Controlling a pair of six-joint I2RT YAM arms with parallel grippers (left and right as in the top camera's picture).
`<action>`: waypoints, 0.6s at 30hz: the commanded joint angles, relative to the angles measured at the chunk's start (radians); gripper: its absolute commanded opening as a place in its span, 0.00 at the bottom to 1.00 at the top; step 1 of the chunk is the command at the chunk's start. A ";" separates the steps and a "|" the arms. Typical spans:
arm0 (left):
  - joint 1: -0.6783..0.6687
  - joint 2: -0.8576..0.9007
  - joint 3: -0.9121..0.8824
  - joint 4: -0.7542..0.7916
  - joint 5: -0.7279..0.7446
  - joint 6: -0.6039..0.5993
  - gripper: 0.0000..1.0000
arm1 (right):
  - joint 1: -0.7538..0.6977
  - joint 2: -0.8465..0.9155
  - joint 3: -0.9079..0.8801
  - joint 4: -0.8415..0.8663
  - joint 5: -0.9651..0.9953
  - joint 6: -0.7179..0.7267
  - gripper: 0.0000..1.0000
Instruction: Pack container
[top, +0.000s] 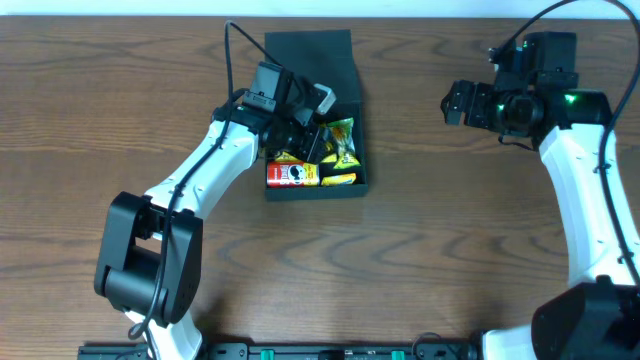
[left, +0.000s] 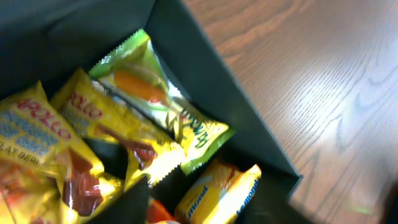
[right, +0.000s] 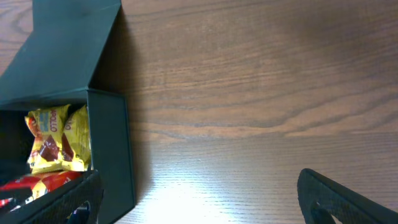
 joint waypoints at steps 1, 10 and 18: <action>0.001 -0.038 0.014 -0.030 -0.072 -0.039 0.06 | 0.008 -0.001 -0.002 -0.001 0.003 -0.008 0.99; 0.022 -0.065 0.014 -0.047 -0.504 -0.420 0.06 | 0.008 -0.001 -0.002 0.016 0.003 -0.008 0.99; 0.012 -0.127 0.014 -0.089 -0.636 -0.539 0.06 | 0.008 -0.001 -0.002 0.025 0.003 -0.008 0.99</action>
